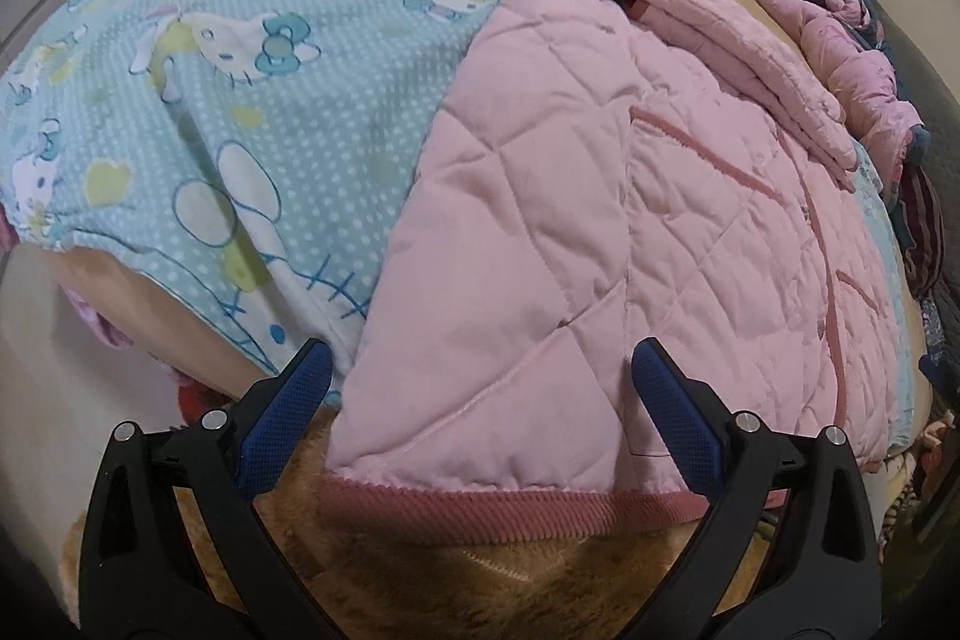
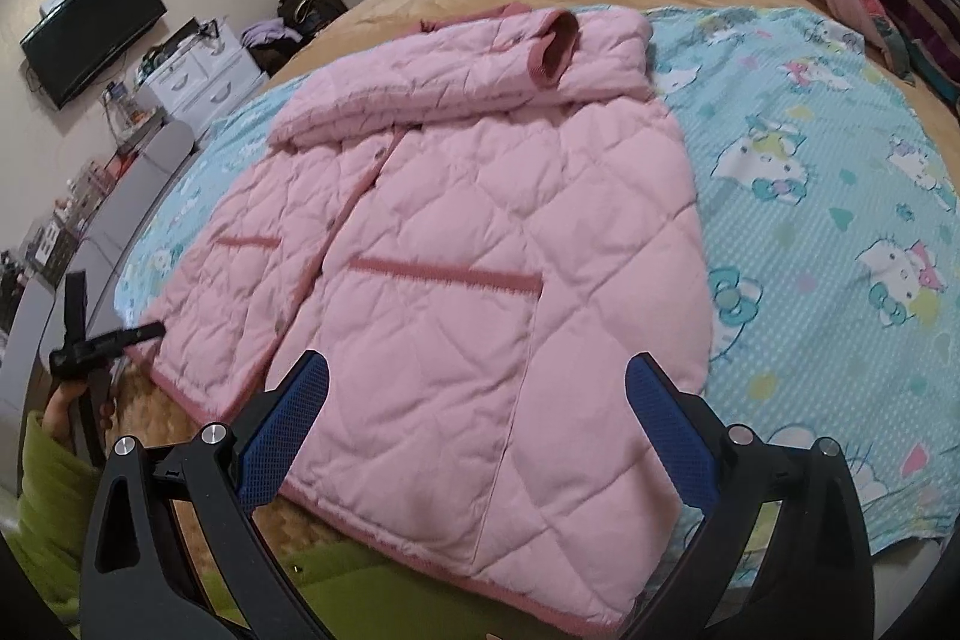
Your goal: Fold large clothes
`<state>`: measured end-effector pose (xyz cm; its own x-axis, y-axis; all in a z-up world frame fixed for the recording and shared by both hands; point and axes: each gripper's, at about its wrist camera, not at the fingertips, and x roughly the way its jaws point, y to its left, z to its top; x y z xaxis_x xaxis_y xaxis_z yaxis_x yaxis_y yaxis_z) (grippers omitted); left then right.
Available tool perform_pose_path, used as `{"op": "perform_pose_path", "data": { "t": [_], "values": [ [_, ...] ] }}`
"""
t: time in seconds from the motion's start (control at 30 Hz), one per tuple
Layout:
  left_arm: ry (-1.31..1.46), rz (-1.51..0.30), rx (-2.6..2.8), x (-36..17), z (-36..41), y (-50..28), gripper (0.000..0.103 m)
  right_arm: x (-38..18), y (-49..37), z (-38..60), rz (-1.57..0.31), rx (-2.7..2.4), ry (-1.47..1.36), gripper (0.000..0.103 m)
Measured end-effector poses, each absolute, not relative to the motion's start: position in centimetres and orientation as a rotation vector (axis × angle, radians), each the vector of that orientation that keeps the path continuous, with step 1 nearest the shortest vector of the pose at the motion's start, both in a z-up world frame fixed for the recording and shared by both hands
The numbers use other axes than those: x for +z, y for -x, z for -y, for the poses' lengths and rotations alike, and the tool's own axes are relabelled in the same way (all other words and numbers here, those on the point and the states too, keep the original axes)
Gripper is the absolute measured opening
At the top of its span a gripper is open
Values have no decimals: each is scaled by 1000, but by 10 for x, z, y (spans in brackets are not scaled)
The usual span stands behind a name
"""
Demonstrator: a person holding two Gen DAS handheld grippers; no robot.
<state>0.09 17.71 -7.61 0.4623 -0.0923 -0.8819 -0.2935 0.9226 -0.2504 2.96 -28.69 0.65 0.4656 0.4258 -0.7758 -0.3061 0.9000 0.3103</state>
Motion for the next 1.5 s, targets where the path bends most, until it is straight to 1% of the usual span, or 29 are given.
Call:
{"op": "perform_pose_path", "data": {
  "t": [0.13,0.17,0.2,0.23,0.27,0.3,0.37,0.4,0.47,0.53,0.57,0.67,0.8,0.97,1.17,1.27,1.3,1.37,1.4,1.43,1.47,1.5],
  "values": [
    [408,-1076,112,-76,-176,-3,94,-3,-27,289,-1025,444,-139,99],
    [408,-1070,107,-75,-175,-3,90,-4,-26,290,-1030,440,-140,99],
    [410,-1062,106,-75,-173,-4,86,-5,-27,291,-1034,435,-142,99],
    [415,-1056,102,-76,-172,-5,76,-5,-27,292,-1036,432,-144,99],
    [411,-1051,110,-75,-170,-5,75,-5,-27,293,-1036,429,-147,99],
    [402,-1046,117,-75,-168,-6,71,-5,-27,294,-1036,427,-148,99],
    [396,-1021,113,-71,-166,-6,47,-3,-28,296,-1037,422,-143,99],
    [400,-1013,105,-69,-166,-6,43,-3,-29,298,-1038,420,-140,99],
    [391,-981,93,-62,-163,-5,24,-1,-29,303,-1040,412,-144,99],
    [385,-946,85,-55,-159,-4,18,-1,-28,310,-1046,412,-165,99],
    [384,-927,80,-50,-157,-4,16,-3,-28,315,-1060,417,-193,99],
    [380,-880,68,-36,-151,-5,14,-8,-25,326,-1092,395,-210,99],
    [378,-821,56,-18,-146,-7,12,-21,-15,336,-1150,376,-216,99],
    [373,-787,44,-5,-140,-10,12,-49,-1,339,-1240,383,-225,99],
    [371,-757,34,5,-137,-15,12,-71,12,339,-1295,441,-328,98],
    [374,-749,29,8,-136,-18,12,-77,18,337,-1303,456,-364,83],
    [373,-747,29,8,-135,-19,12,-78,19,339,-1298,445,-366,73],
    [373,-743,29,10,-134,-20,12,-78,22,340,-1280,452,-362,61],
    [373,-742,28,11,-134,-20,12,-74,23,339,-1267,467,-349,48],
    [375,-738,25,12,-134,-21,12,-69,24,339,-1250,485,-321,40],
    [381,-733,21,14,-134,-22,12,-60,23,340,-1227,525,-314,27],
    [386,-728,17,16,-135,-23,12,-54,22,343,-1205,551,-329,20]
  ]
}}
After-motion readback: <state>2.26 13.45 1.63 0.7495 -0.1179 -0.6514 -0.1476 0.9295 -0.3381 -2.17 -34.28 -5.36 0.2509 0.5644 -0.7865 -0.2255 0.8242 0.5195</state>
